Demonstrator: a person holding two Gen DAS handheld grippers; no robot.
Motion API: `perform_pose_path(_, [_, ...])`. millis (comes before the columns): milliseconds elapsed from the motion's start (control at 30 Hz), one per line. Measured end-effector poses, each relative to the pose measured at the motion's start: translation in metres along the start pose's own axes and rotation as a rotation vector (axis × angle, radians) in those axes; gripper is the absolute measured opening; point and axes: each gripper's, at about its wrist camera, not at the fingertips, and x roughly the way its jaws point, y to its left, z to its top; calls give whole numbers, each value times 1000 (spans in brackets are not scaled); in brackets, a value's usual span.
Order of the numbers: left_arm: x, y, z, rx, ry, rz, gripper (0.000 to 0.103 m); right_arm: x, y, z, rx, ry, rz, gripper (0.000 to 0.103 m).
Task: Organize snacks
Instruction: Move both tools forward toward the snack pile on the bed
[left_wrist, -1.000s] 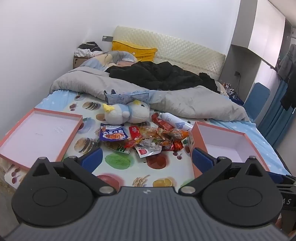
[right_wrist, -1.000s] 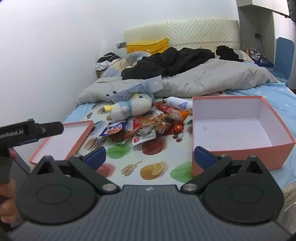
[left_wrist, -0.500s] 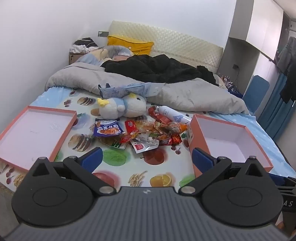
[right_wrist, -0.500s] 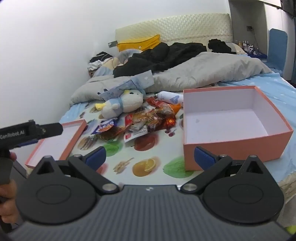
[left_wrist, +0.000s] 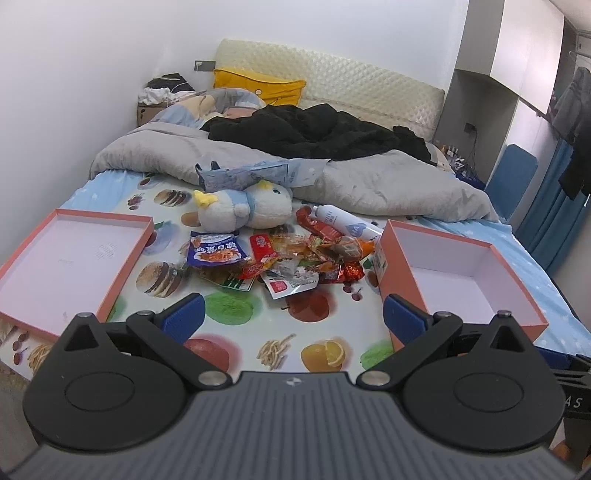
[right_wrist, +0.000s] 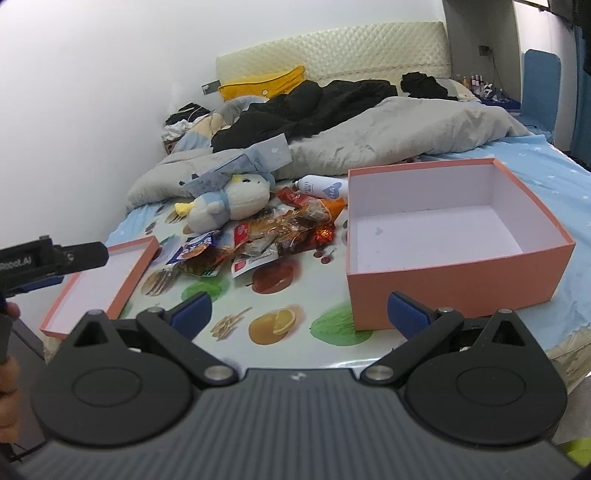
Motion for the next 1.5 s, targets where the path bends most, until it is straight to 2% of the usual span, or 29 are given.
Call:
perform_pose_path(233, [2,6,-4,-9,10,9,103,4,4,-2,2,23,14,103])
perform_pose_path(967, [-8,12,-8,4,-7,14,103,-1,10,-3,-2,9,48,103])
perform_pose_path(1333, [-1,13,-11,0,12,4,103,4,12,-9,-1,3,52,103])
perform_pose_path(1500, [5,13,-12,27,26,27,103,8,14,-11,14,11,65,103])
